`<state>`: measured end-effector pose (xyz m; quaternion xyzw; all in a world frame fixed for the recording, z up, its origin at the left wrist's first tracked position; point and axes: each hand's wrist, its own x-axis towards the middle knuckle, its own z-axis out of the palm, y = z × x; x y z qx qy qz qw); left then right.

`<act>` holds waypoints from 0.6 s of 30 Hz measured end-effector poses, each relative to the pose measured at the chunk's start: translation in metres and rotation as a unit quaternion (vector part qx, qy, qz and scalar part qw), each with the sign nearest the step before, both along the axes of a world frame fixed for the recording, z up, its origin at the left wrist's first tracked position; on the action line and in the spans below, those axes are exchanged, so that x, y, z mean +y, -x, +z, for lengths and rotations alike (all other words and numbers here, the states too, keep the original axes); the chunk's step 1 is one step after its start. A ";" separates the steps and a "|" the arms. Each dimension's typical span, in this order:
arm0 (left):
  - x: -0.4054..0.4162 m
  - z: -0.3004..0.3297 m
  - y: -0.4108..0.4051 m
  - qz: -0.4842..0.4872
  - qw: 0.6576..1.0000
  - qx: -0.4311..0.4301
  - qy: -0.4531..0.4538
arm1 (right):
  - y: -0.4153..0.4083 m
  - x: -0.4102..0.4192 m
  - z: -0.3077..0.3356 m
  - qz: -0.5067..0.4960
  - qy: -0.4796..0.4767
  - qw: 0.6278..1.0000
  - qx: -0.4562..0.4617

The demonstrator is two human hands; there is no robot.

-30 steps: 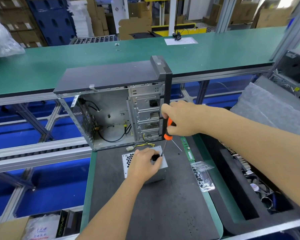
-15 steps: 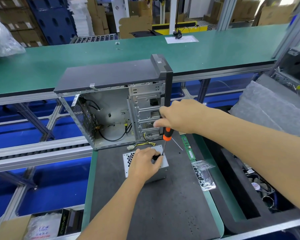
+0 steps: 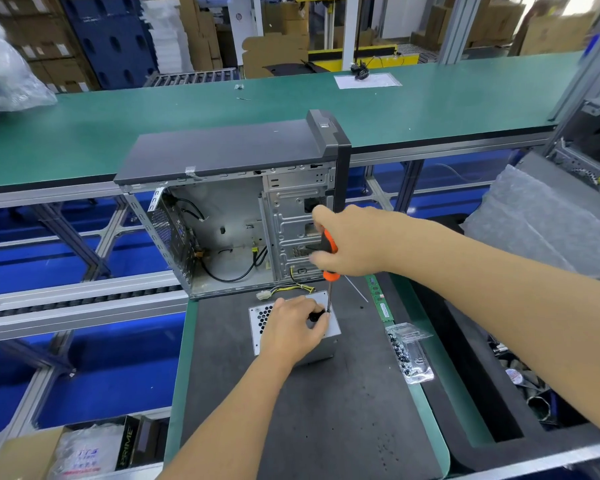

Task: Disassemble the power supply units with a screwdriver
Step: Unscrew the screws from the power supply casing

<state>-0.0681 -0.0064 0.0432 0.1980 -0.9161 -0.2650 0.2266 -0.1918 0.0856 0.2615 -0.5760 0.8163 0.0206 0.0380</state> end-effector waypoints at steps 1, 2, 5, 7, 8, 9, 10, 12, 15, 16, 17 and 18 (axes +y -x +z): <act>0.000 0.000 0.000 0.000 1.000 -0.002 0.000 | -0.001 -0.001 0.001 -0.012 0.013 0.997 0.070; 0.000 -0.001 0.000 0.001 1.000 -0.004 0.002 | 0.000 -0.003 0.002 -0.011 0.014 0.992 0.126; -0.001 -0.001 0.000 0.000 1.000 -0.006 0.005 | 0.007 -0.002 0.002 0.027 -0.013 0.998 0.057; 0.000 0.000 0.000 0.001 1.000 -0.002 0.004 | 0.007 0.000 0.001 0.042 -0.018 0.999 0.006; 0.000 0.001 0.000 0.001 1.000 -0.002 0.004 | 0.006 0.002 0.000 0.031 -0.012 0.999 0.011; 0.000 0.001 0.000 0.000 1.000 -0.003 0.005 | 0.004 0.002 -0.001 0.013 -0.001 0.999 0.041; 0.000 0.001 -0.001 0.000 1.000 -0.002 0.008 | 0.003 0.001 0.000 -0.001 0.004 0.996 0.084; 0.000 0.001 -0.001 0.002 1.000 0.001 0.011 | 0.006 0.000 0.000 0.013 -0.010 0.994 0.108; 0.000 0.001 -0.001 0.002 1.000 0.003 0.008 | 0.009 0.002 0.000 0.045 -0.025 0.999 -0.006; 0.000 0.001 -0.001 0.002 1.000 0.001 0.008 | 0.008 0.003 -0.001 0.039 -0.022 0.999 -0.006; 0.000 0.001 -0.001 0.002 1.000 -0.001 0.008 | 0.007 0.003 -0.002 0.021 -0.012 0.999 0.022; 0.000 0.000 -0.001 0.001 1.000 -0.002 0.008 | 0.005 0.003 -0.002 0.006 -0.008 0.997 0.071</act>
